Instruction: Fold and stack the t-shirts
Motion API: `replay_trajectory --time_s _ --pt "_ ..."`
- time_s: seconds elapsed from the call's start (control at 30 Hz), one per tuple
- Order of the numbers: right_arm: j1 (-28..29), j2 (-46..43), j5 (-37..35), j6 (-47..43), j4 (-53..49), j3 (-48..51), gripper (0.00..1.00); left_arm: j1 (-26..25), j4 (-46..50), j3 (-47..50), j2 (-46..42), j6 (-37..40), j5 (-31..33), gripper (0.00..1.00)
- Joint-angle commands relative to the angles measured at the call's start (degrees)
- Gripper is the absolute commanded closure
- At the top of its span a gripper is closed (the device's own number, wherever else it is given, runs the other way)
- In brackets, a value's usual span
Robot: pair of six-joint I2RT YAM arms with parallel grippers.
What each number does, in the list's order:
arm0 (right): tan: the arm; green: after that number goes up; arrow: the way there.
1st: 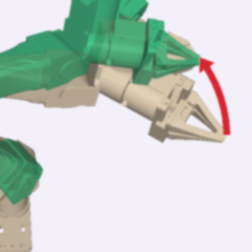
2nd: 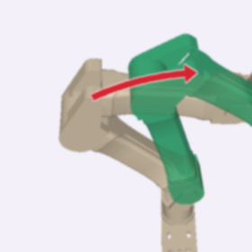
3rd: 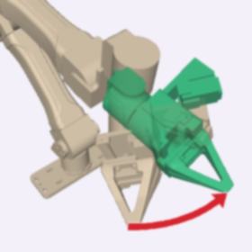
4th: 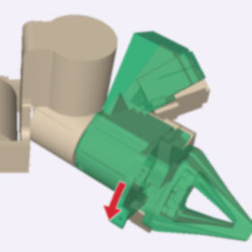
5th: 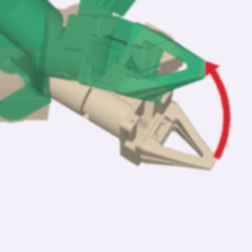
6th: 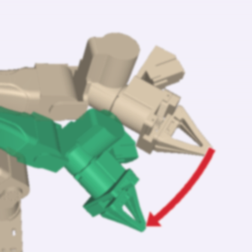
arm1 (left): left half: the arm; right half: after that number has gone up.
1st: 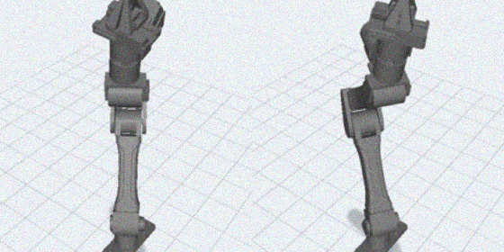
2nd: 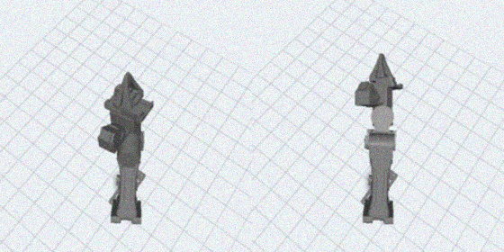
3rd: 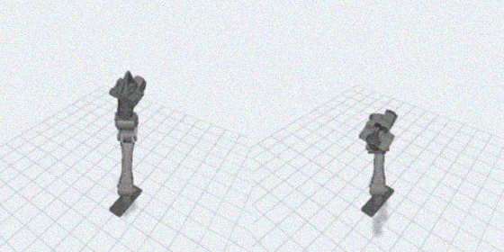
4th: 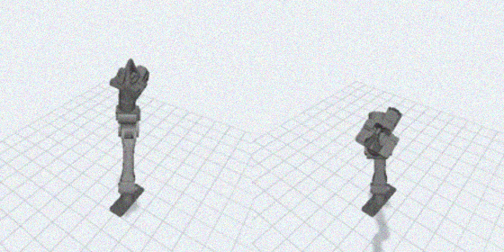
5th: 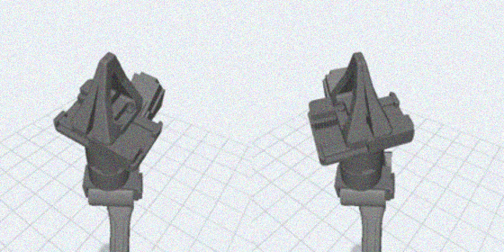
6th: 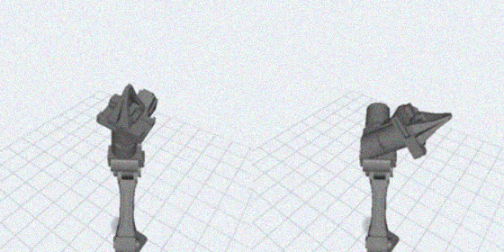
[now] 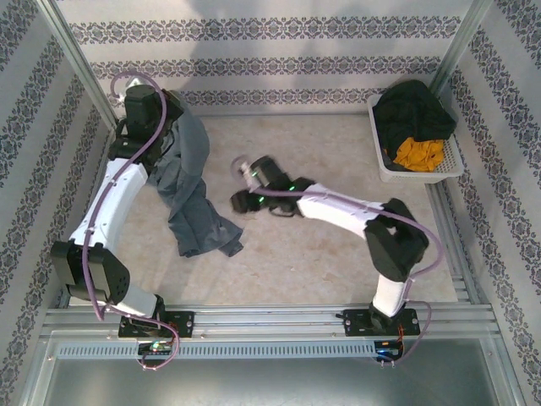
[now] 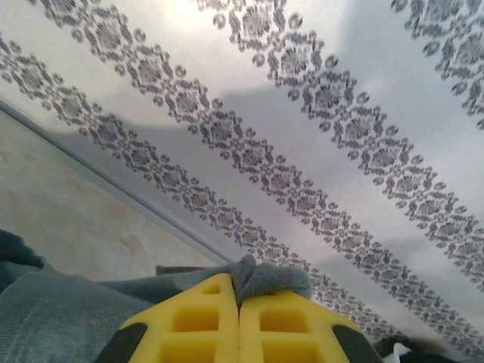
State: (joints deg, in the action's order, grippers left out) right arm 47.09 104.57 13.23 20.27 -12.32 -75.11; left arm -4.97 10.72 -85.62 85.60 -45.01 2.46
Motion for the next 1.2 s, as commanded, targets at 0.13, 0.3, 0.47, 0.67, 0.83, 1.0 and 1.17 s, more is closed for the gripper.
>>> replay_trajectory --time_s 0.13,0.3,0.47,0.67,0.83,1.0,1.17 --pt "10.83 11.90 4.42 -12.94 -6.84 -14.62 0.34 1.37 5.99 2.43 -1.75 0.00 4.80 1.00" --pt "15.22 19.76 3.64 -13.11 -9.07 -22.00 0.31 1.72 7.93 4.31 -3.06 0.95 6.82 1.00" --pt "18.32 26.64 0.31 -11.14 -11.64 -29.25 0.28 1.81 8.01 6.70 -4.74 1.14 6.87 1.00" --pt "19.01 33.23 -5.67 -7.16 -16.86 -36.95 0.37 1.83 8.39 10.85 -7.17 0.33 6.61 1.00" --pt "18.68 31.35 -8.49 -6.67 -16.57 -35.30 0.86 1.90 9.55 14.92 -10.07 -0.13 7.35 1.00" --pt "15.75 19.19 -11.87 -5.20 -10.57 -22.28 1.00 2.07 10.58 17.91 -12.73 -0.17 8.01 1.00" --pt "8.45 2.15 -13.26 -1.98 -7.68 -8.63 1.00 3.34 11.98 18.84 -15.21 -0.83 6.37 1.00"
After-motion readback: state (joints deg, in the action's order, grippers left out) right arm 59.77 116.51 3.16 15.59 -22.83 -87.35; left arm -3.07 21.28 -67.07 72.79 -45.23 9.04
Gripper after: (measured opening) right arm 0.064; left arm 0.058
